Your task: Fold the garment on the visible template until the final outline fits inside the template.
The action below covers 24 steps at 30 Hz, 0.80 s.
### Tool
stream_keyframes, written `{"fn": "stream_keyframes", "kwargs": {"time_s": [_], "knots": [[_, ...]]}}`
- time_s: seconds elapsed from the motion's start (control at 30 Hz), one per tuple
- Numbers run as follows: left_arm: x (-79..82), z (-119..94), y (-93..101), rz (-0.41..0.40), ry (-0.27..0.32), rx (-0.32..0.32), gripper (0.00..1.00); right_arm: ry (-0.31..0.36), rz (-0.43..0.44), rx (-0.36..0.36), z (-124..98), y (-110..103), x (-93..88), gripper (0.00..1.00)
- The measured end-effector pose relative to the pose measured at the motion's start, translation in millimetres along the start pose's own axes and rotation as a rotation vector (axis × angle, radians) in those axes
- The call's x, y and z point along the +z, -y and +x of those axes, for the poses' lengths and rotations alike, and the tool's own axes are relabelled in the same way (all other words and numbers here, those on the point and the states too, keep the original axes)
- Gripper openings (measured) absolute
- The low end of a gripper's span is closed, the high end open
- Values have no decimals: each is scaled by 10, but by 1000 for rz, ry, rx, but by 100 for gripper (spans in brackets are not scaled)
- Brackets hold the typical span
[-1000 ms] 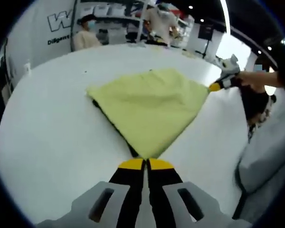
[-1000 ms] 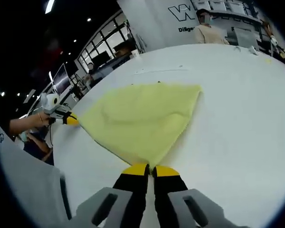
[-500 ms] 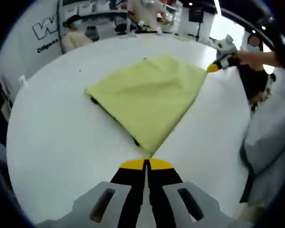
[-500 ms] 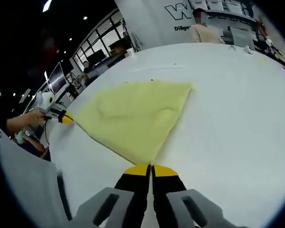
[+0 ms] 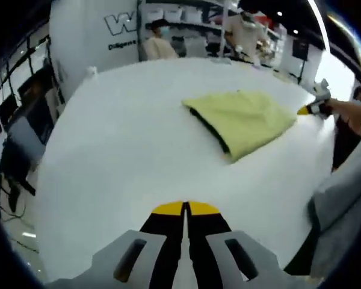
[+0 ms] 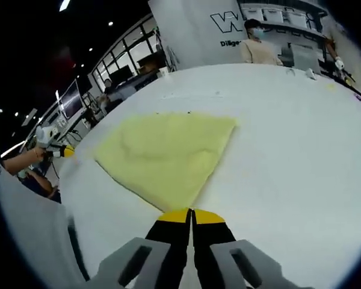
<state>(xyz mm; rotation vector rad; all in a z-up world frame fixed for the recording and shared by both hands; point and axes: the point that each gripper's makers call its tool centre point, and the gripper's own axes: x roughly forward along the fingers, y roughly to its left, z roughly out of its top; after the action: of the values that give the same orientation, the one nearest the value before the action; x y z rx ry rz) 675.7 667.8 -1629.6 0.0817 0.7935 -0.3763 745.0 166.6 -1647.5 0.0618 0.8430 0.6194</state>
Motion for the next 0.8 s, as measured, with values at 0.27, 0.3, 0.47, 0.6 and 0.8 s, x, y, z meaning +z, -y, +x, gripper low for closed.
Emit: {"fn": "stream_keyframes", "kwargs": {"time_s": [0.27,0.3,0.47,0.6,0.8], "knots": [[160,-72,231,-23,122,-1,10,45,-81,4,-171,-133,25,5],[198,-63,242,-32,138,3,18,61,-98,-13,-240,-138,29,15],[371,-31,309,-53,202,17,47,95,-100,-68,-452,-168,-22,64],[448,-17,378,-74,205,22,84,131,-45,-89,-561,-113,-95,98],[424,53,654,-71,199,-7,99,122,-11,-110,-704,-107,-270,97]]}}
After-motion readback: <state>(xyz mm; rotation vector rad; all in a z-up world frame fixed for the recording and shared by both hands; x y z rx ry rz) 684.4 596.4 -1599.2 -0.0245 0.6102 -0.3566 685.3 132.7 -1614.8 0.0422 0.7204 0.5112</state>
